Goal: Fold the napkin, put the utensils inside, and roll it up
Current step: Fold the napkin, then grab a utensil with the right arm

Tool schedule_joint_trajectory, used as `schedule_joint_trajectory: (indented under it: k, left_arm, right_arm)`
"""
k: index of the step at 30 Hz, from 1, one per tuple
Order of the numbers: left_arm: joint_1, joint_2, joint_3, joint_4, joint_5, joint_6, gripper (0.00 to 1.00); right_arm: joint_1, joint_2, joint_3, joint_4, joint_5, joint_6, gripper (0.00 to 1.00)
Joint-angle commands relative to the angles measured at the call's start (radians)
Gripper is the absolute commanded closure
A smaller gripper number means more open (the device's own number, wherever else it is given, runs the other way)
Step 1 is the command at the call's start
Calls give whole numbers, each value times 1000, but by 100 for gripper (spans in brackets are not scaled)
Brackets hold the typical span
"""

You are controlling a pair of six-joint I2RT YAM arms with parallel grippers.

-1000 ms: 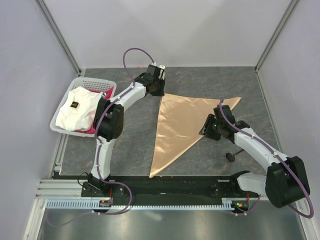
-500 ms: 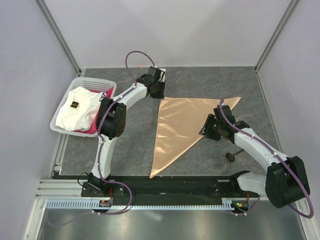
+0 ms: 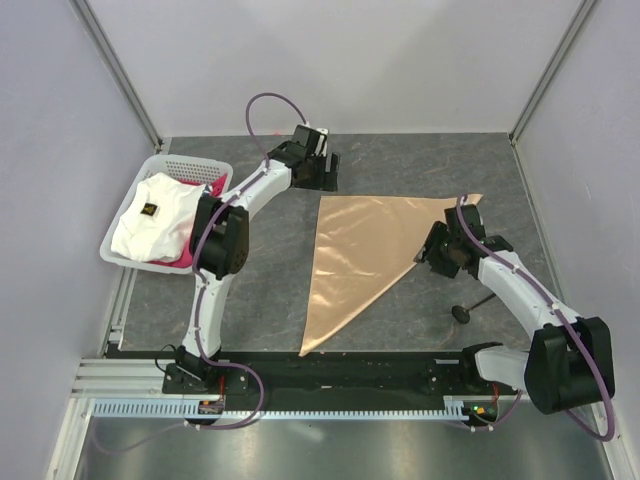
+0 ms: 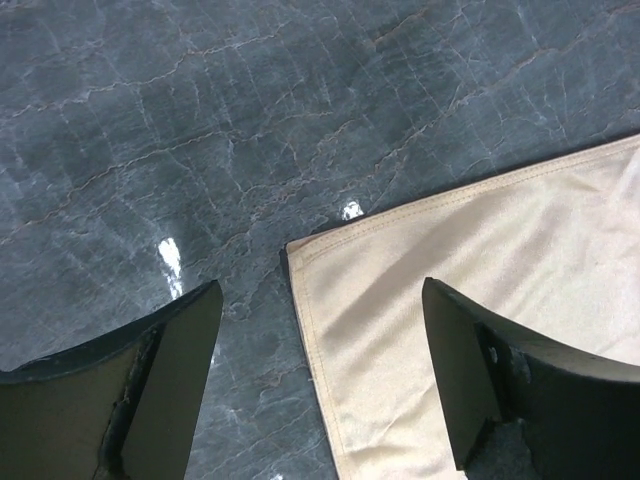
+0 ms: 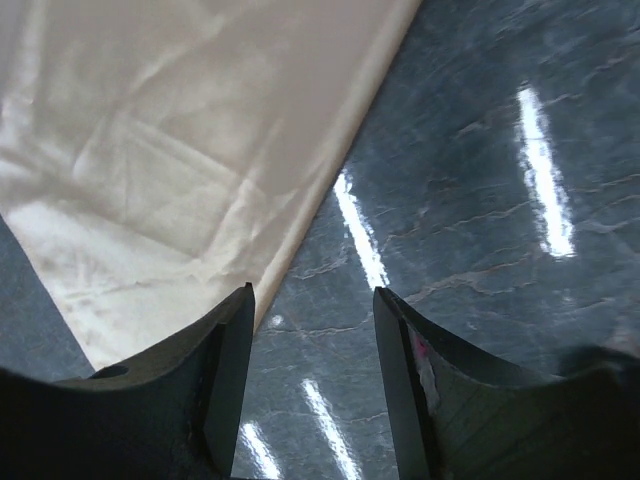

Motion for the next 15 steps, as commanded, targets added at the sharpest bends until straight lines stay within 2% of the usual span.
schedule_joint_trajectory:
  k: [1,3,5,8,10,15]
  left_arm:
    - [3,-145,43,-64,-18,2,10]
    - [3,-222,24,-85,1,-1,10]
    - [3,-292,-54,-104,1,-9,9]
    - [3,-482,-207,-105,28,-15,9]
    - [3,-551,-307,-127,29,-12,9]
    - [3,-680,-396,-220,85,44,9]
  right_arm:
    - [-79,-11,86,-106,93,-67,39]
    - [-102,-29,105,-139,138,-78,36]
    - [-113,-38,108,-174,156,-61,31]
    - [-115,-47,71,-218,182,-19,28]
    - [-116,-54,57,-244,208,-9,28]
    - [-116,-58,47,-332,305,-11,30]
